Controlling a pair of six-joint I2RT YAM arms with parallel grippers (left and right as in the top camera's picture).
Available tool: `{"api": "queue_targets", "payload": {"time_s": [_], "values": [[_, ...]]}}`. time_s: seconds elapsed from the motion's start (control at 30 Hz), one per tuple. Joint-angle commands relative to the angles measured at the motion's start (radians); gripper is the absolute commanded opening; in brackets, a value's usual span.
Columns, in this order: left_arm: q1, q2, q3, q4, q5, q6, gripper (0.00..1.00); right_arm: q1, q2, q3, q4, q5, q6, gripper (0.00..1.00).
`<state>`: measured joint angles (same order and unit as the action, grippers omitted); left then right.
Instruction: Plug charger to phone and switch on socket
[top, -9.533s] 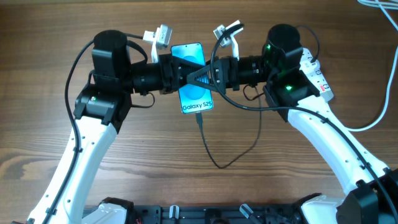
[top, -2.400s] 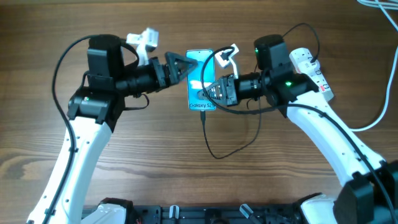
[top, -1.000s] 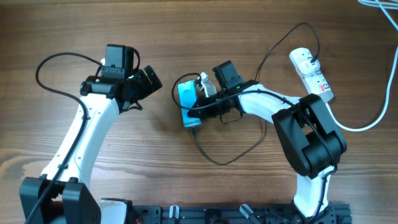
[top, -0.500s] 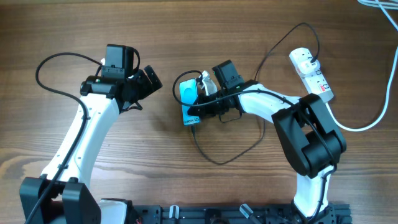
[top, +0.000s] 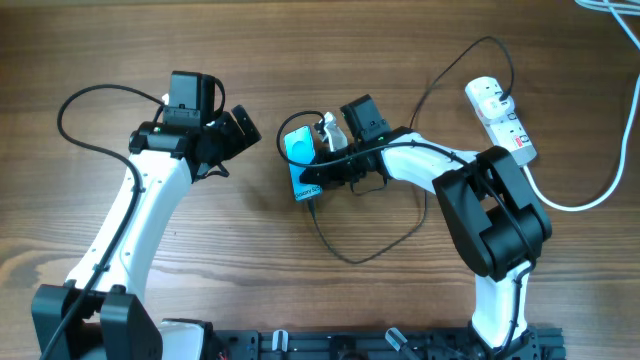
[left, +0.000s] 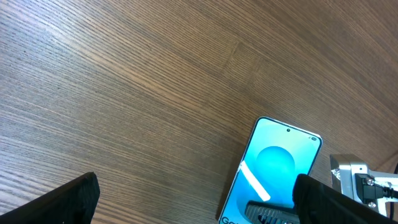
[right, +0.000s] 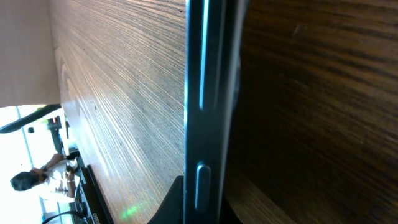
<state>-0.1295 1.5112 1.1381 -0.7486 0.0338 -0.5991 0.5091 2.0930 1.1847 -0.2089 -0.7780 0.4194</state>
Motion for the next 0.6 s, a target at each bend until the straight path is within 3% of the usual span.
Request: {"api": "queue_targets", "payload": {"time_s": [0.0, 0.57], "values": [[0.005, 0.004, 0.006, 0.000, -0.017, 0.016, 1.00, 0.004, 0.060, -0.015, -0.013, 0.117, -0.026, 0.04], [0.005, 0.004, 0.006, 0.000, -0.017, 0.016, 1.00, 0.004, 0.060, -0.015, -0.013, 0.127, -0.024, 0.04]]}}
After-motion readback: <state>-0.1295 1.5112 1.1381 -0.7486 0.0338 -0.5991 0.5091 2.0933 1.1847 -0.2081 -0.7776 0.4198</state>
